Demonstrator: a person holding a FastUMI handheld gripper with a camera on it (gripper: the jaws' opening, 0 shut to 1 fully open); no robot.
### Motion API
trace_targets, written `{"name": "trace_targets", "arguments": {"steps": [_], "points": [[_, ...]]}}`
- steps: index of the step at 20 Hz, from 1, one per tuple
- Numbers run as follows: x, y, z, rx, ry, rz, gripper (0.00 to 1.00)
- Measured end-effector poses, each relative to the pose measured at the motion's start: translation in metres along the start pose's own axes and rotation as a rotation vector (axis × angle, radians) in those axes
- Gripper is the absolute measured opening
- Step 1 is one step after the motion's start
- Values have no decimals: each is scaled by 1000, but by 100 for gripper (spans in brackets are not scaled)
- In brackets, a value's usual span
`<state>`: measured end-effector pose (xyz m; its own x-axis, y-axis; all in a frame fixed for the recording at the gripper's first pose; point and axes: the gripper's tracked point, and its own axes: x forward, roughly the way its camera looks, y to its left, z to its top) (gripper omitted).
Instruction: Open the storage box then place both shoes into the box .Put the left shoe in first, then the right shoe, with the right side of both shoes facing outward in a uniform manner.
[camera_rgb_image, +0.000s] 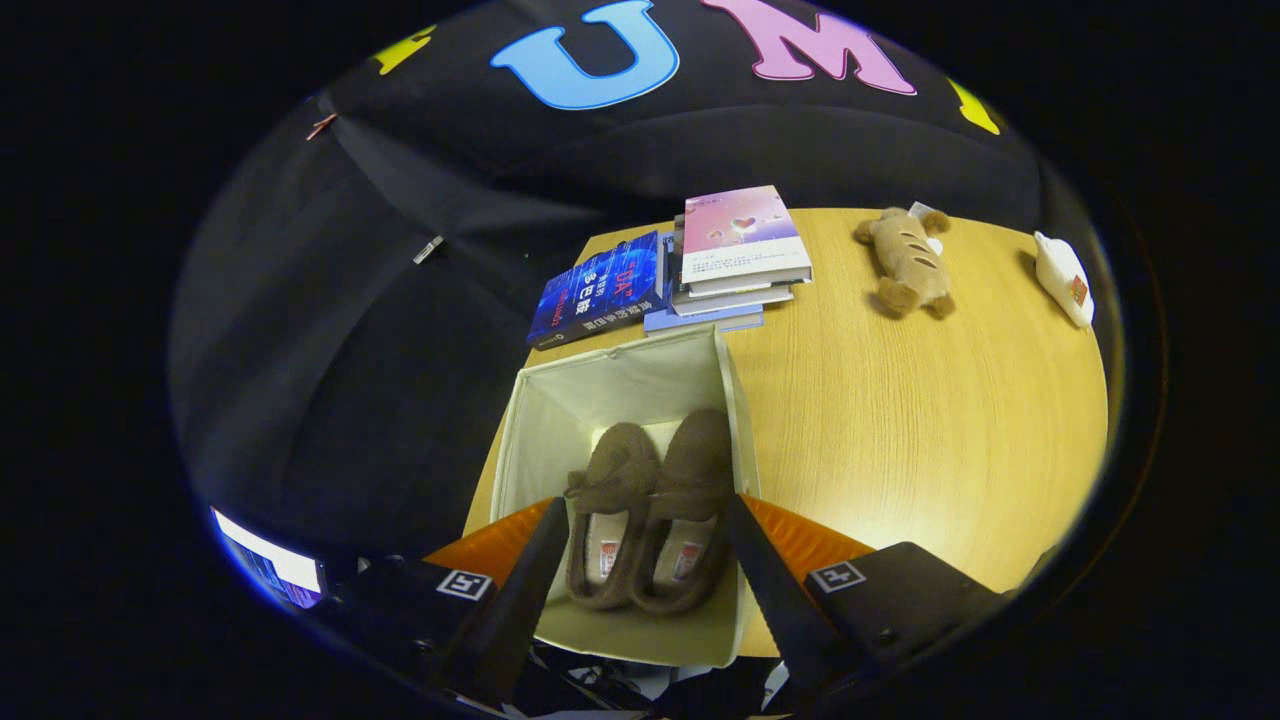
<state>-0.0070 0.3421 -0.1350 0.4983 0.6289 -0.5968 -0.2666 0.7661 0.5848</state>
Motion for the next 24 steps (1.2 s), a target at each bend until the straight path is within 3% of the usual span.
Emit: {"name": "trace_targets", "arguments": {"steps": [8,16,24], "points": [[-25,-16,15,-15,-84,-6,99],[-83,-100,49,-67,-249,-148,99],[-172,-167,96,-157,-517,-307,99]]}}
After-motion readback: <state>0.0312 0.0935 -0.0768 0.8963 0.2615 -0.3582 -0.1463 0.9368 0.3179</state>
